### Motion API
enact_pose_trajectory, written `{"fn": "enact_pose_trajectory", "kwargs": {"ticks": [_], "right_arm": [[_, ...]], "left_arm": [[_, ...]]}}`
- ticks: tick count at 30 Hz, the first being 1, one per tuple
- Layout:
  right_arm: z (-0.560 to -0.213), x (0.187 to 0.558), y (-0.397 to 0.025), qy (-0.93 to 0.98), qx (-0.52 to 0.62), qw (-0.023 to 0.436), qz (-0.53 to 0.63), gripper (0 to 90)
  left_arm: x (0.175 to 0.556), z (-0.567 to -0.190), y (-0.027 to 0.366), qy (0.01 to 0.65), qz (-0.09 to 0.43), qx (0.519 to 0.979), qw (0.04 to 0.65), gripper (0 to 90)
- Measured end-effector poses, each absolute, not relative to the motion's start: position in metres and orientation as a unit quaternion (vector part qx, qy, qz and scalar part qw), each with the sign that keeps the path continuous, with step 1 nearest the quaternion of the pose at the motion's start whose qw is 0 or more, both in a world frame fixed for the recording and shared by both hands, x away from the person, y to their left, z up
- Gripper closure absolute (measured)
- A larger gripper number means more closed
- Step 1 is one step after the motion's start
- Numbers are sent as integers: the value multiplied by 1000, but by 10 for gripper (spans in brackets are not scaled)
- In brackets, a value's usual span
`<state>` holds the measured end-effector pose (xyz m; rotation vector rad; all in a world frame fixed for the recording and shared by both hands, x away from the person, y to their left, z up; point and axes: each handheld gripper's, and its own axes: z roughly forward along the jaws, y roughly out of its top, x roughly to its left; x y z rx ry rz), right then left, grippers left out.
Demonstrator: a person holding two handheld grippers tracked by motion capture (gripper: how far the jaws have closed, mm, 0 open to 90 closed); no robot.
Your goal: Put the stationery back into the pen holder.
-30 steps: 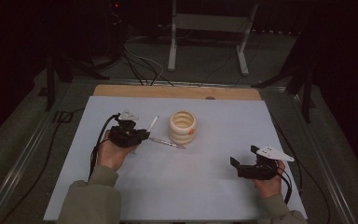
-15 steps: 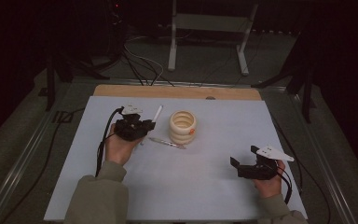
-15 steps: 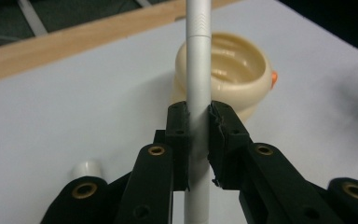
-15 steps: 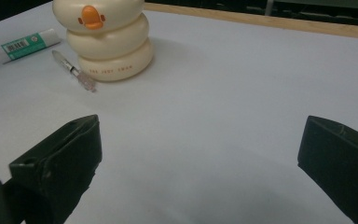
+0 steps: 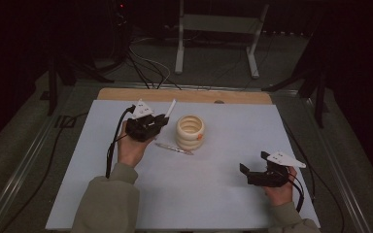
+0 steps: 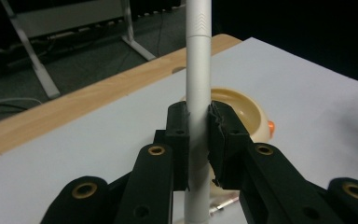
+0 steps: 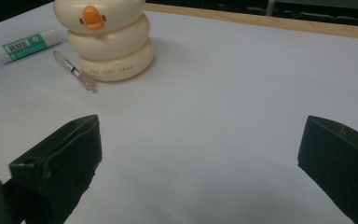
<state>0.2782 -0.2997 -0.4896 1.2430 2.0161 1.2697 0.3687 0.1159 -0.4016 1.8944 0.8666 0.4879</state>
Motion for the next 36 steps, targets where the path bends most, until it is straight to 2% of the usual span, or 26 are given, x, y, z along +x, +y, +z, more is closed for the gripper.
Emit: {"fn": "enact_pose_trajectory", "kwargs": {"ticks": [15, 36], "right_arm": [[-490, 278, -298, 733, 448, 223, 460, 0], [-491, 278, -298, 732, 450, 220, 461, 0]], "left_arm": [[383, -396, 107, 340, 229, 754, 514, 794], [401, -397, 99, 366, 195, 712, 567, 794]]}}
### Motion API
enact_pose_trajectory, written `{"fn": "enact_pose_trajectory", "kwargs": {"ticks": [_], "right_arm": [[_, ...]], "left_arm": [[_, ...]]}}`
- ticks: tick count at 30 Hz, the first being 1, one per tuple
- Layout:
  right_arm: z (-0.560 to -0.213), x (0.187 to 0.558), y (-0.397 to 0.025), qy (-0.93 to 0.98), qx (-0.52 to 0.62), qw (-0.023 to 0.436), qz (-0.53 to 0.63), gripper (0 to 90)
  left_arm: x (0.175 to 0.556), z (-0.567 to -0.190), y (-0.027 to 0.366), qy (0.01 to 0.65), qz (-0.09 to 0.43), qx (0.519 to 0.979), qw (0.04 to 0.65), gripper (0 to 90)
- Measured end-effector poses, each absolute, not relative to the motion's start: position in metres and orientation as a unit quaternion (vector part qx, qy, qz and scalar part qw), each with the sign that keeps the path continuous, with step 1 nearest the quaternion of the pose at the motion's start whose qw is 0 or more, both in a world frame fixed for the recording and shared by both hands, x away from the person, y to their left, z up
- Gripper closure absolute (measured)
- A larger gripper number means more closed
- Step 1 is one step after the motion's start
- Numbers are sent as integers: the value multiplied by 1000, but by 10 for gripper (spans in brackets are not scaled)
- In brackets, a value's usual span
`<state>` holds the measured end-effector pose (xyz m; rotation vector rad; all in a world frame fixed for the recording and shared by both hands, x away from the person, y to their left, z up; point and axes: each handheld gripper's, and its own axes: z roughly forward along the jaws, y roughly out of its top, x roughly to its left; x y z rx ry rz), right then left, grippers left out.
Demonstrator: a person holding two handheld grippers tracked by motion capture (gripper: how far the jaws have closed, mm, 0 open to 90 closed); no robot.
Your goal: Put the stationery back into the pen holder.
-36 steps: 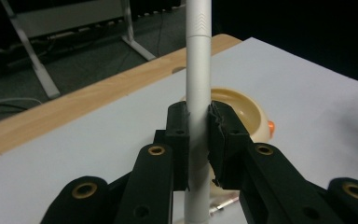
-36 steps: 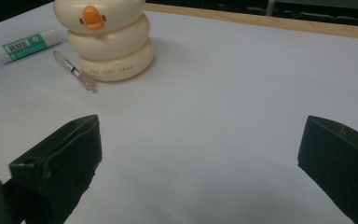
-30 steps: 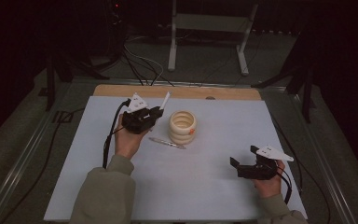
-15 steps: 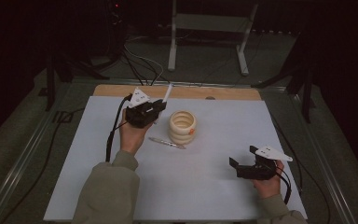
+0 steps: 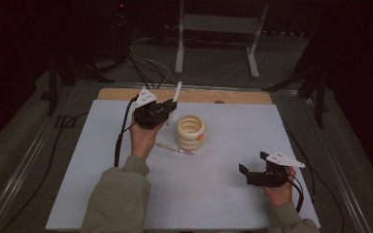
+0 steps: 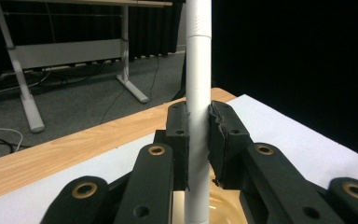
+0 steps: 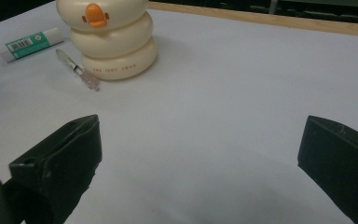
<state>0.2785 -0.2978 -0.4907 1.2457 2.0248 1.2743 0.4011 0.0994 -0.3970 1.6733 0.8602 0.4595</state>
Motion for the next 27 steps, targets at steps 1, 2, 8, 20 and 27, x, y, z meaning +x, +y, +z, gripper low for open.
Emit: {"fn": "enact_pose_trajectory", "kwargs": {"ticks": [1, 2, 8, 20, 27], "right_arm": [[-491, 279, -298, 731, 451, 220, 462, 0], [-491, 279, -298, 731, 451, 220, 462, 0], [-491, 278, -297, 733, 449, 220, 462, 0], [-490, 278, -299, 732, 450, 220, 462, 0], [-491, 278, -298, 732, 450, 219, 462, 0]], "left_arm": [[402, -397, 98, 366, 194, 713, 566, 795], [402, -397, 97, 367, 194, 714, 564, 795], [405, -397, 90, 370, 190, 710, 568, 795], [406, -399, 79, 376, 178, 700, 581, 795], [405, -403, 71, 379, 171, 694, 588, 794]]}}
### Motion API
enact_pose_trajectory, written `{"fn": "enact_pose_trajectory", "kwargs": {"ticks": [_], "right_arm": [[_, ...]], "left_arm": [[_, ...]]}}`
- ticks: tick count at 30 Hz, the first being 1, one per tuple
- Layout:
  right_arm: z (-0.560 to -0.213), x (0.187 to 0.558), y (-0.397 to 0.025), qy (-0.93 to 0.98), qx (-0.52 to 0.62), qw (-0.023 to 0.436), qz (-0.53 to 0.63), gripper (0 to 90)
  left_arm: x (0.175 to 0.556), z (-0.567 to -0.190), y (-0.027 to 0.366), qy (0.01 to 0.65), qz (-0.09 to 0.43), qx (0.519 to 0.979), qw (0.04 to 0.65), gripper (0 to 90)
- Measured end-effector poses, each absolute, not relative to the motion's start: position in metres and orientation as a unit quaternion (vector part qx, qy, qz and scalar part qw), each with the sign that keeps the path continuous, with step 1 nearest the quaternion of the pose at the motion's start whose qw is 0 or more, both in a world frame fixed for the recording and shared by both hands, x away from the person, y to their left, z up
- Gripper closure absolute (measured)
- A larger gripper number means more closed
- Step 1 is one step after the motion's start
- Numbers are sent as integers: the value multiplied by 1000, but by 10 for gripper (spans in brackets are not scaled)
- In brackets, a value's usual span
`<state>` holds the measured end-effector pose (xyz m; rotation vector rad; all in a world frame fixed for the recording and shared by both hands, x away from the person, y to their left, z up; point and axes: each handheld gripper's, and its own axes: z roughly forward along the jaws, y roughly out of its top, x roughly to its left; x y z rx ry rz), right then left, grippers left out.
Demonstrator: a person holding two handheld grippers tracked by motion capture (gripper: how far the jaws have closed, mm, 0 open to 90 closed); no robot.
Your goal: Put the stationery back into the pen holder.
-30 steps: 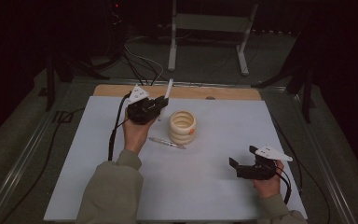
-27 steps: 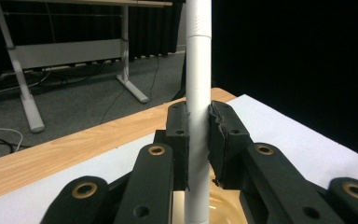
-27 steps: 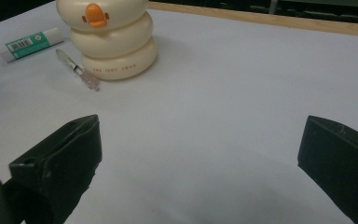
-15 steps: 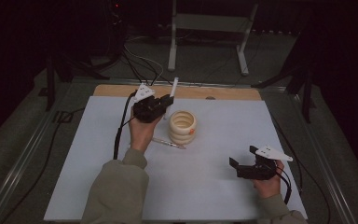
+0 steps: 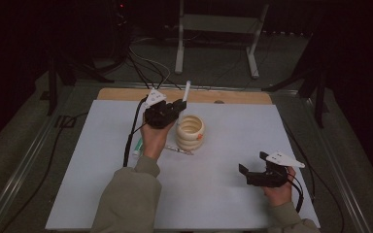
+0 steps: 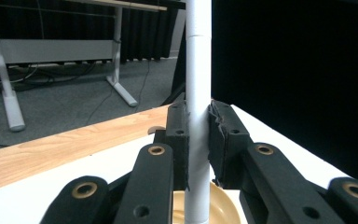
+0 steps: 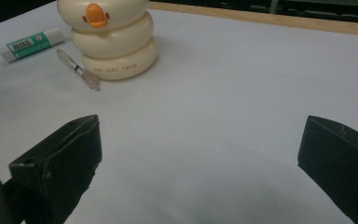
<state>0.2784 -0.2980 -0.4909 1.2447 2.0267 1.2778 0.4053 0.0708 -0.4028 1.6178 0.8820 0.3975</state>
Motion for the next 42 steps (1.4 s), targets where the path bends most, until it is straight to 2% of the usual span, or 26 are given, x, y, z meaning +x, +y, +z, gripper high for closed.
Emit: {"fn": "enact_pose_trajectory", "kwargs": {"ticks": [42], "right_arm": [[-491, 278, -300, 732, 450, 217, 463, 0]], "left_arm": [[409, -427, 44, 390, 179, 697, 574, 794]]}}
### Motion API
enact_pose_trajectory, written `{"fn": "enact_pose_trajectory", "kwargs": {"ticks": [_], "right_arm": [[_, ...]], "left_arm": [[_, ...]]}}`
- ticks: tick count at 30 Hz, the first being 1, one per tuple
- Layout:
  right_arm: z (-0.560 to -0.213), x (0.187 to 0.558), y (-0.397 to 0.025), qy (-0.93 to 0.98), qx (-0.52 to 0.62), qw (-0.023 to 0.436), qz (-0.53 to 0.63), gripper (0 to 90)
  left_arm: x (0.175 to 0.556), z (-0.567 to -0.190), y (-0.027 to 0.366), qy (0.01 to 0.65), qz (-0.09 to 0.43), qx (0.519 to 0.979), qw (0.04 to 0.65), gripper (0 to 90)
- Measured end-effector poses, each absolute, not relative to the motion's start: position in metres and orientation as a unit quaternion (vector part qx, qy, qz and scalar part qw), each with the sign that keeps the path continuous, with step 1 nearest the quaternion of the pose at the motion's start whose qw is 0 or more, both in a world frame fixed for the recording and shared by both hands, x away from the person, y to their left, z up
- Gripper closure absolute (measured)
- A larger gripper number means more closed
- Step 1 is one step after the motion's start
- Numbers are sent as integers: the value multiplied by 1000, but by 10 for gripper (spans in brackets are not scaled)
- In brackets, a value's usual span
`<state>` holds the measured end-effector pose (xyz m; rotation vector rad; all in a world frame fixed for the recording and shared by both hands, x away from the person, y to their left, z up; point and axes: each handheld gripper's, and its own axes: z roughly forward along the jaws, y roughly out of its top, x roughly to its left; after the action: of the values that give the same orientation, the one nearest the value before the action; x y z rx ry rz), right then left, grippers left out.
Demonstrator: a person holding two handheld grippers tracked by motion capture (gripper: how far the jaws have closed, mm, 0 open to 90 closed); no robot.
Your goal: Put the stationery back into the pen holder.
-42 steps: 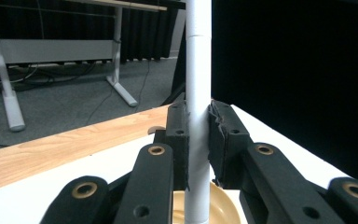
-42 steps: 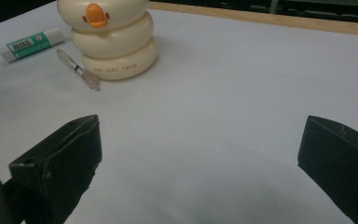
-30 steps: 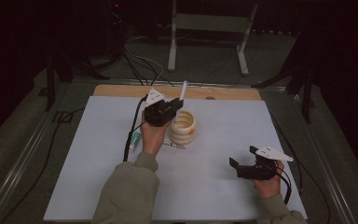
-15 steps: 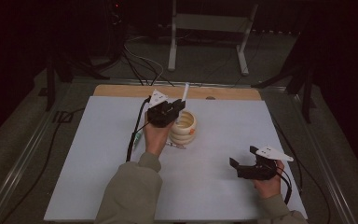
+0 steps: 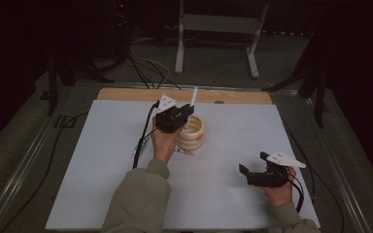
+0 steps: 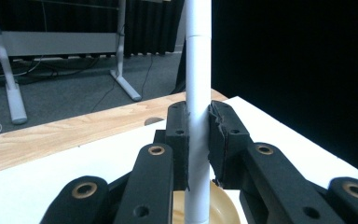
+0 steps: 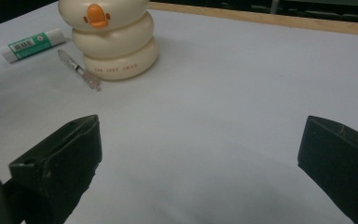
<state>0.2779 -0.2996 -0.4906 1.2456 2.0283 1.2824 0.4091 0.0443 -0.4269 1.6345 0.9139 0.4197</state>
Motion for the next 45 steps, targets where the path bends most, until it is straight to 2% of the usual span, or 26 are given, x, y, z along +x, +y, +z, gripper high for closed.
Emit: {"fn": "enact_pose_trajectory", "kwargs": {"ticks": [45], "right_arm": [[-491, 277, -300, 734, 448, 214, 463, 0]], "left_arm": [[414, -457, 40, 407, 162, 705, 558, 793]]}}
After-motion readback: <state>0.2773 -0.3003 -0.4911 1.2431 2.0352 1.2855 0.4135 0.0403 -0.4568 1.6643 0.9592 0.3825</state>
